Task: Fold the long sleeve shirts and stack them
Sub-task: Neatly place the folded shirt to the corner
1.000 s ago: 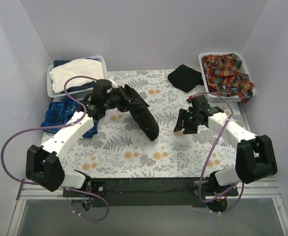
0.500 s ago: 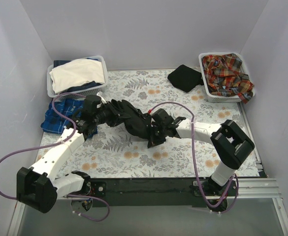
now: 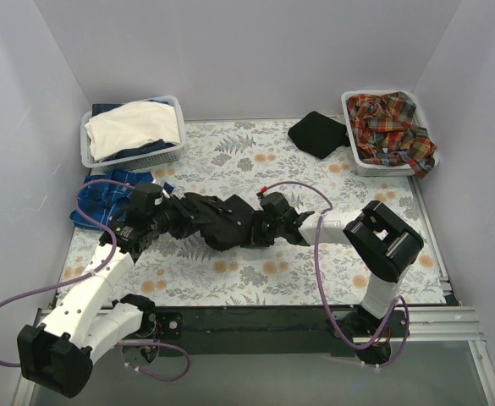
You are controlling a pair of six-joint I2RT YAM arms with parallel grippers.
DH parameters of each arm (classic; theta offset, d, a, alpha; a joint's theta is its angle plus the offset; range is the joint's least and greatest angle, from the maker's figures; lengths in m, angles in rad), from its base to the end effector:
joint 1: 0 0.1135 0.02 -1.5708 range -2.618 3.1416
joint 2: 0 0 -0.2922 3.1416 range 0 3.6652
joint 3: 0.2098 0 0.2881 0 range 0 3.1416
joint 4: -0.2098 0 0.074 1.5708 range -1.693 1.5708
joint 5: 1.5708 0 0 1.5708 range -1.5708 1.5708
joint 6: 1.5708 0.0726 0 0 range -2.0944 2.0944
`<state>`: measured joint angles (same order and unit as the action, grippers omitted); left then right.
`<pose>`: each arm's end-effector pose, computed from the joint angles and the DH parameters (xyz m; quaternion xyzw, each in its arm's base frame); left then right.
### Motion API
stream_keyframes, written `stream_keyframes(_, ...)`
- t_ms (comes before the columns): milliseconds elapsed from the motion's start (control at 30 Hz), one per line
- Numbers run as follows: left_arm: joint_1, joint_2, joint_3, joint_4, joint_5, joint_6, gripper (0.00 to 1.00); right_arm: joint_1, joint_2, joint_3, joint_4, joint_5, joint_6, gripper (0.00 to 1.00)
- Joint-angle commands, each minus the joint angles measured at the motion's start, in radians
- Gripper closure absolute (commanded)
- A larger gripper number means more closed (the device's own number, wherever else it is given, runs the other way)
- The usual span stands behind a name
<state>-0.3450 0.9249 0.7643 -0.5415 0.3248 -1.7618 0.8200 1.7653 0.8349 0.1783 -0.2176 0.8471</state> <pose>0.2189 -0.1033 0.2688 -0.5308 0.7241 -0.4335 0.0779 0.2606 0.3022 0.1111 -0.0309 0.9125 0.3599 0.1922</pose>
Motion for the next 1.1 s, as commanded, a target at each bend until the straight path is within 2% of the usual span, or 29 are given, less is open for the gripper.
stream_keyframes(0, 0.003, -0.076, -0.033, -0.133, -0.015, 0.028, 1.0, -0.004, 0.037, -0.016, 0.118, 0.141, 0.107, 0.99)
stream_keyframes(267, 0.005, -0.129, -0.098, -0.362, -0.098, 0.041, 1.0, -0.082, -0.093, -0.083, 0.098, 0.389, 0.153, 0.99)
stream_keyframes(400, 0.006, -0.066, -0.132, -0.439, -0.112, 0.07, 1.0, -0.11, -0.115, 0.021, 0.017, 0.449, -0.009, 0.99)
stream_keyframes(500, 0.006, -0.04, -0.166, -0.479, -0.125, 0.094, 1.0, -0.11, -0.078, 0.176, -0.077, 0.426, -0.172, 0.99)
stream_keyframes(600, 0.006, -0.043, -0.172, -0.494, -0.138, 0.094, 1.0, -0.108, -0.001, 0.367, -0.177, 0.347, -0.311, 0.99)
stream_keyframes(667, 0.006, -0.04, -0.163, -0.508, -0.151, 0.087, 1.0, -0.108, 0.073, 0.452, -0.269, 0.238, -0.394, 0.99)
stream_keyframes(767, 0.006, -0.044, -0.145, -0.523, -0.165, 0.076, 1.0, -0.111, 0.187, 0.611, -0.387, 0.115, -0.434, 0.99)
stream_keyframes(867, 0.006, -0.052, -0.112, -0.528, -0.199, 0.074, 1.0, -0.11, 0.252, 0.673, -0.477, 0.047, -0.447, 0.97)
stream_keyframes(933, 0.006, -0.035, -0.077, -0.526, -0.22, 0.085, 1.0, -0.119, 0.246, 0.626, -0.481, 0.015, -0.447, 0.92)
stream_keyframes(967, 0.006, -0.022, -0.069, -0.525, -0.225, 0.09, 1.0, -0.127, 0.223, 0.597, -0.462, -0.003, -0.436, 0.81)
stream_keyframes(1033, 0.006, 0.006, -0.054, -0.523, -0.236, 0.099, 1.0, -0.163, 0.198, 0.503, -0.388, -0.101, -0.425, 0.68)
stream_keyframes(1067, 0.006, 0.014, -0.051, -0.52, -0.236, 0.097, 1.0, -0.179, 0.178, 0.469, -0.355, -0.149, -0.418, 0.5)
